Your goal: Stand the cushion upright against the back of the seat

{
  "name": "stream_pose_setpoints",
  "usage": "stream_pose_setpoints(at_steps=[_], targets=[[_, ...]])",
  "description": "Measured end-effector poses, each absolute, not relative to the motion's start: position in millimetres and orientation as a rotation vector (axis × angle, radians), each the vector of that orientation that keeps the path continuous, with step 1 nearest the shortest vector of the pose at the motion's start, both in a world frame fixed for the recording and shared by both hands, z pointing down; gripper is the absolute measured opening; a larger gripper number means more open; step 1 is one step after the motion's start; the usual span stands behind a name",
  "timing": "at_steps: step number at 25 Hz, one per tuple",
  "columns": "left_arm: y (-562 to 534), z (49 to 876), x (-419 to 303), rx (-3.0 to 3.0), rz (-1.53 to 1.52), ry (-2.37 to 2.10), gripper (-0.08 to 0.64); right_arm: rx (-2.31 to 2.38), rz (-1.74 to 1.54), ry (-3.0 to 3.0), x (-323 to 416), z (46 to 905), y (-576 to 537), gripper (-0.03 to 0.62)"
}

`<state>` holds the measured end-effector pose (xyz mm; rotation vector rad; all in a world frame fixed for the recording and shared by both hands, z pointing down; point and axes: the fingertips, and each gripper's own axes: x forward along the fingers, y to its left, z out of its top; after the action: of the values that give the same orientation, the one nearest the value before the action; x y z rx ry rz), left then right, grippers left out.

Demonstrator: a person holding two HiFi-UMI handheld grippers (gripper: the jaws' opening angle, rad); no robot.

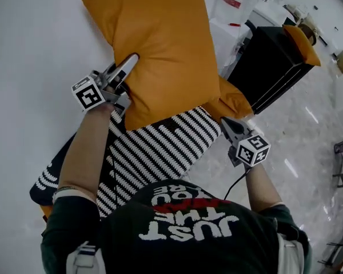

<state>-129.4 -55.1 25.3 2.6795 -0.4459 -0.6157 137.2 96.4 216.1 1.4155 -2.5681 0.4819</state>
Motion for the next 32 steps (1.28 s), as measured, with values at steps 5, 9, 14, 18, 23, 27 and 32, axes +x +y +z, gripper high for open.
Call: stream_pose_setpoints(at_steps=[5,9,14,18,23,27,32], targets=[[-52.1,-46.6,-147.0,2.746,-0.699,-0.412,0.023,1.476,0.404,-2.571,126.7,179.4,108.0,0.025],[-52.1,-81.8,-157.6,2.756,-0.728,-0.391,0.023,1.523,0.353,-2.57,113.8,156.0,116.3,0.025],[-46.8,-95.6,-158.2,2.727,-0.74,-0.274,0.023,1.602,0.384,-2.575,100.7,148.3,122.0,0.025],[-51.5,-89.1,-166.0,2.694,-0.735,-0.263,0.023,1.647,0.399,-2.572,93.7,142.8,122.6,0.025],[-62.3,-77.2,-163.7,2.649,-0.756,-0.241,0.021,1.676,0.381,-2.566,92.3,139.9,115.6,0.025],[-74.6,-75.1,-160.2,2.647,-0.75,-0.251,0.022,1.678,0.371,-2.564,93.1,139.5,111.8,0.025],[-106.3,-53.4,-132.5,2.684,-0.703,-0.263,0.023,1.647,0.426,-2.559,124.5,163.6,86.9,0.025]])
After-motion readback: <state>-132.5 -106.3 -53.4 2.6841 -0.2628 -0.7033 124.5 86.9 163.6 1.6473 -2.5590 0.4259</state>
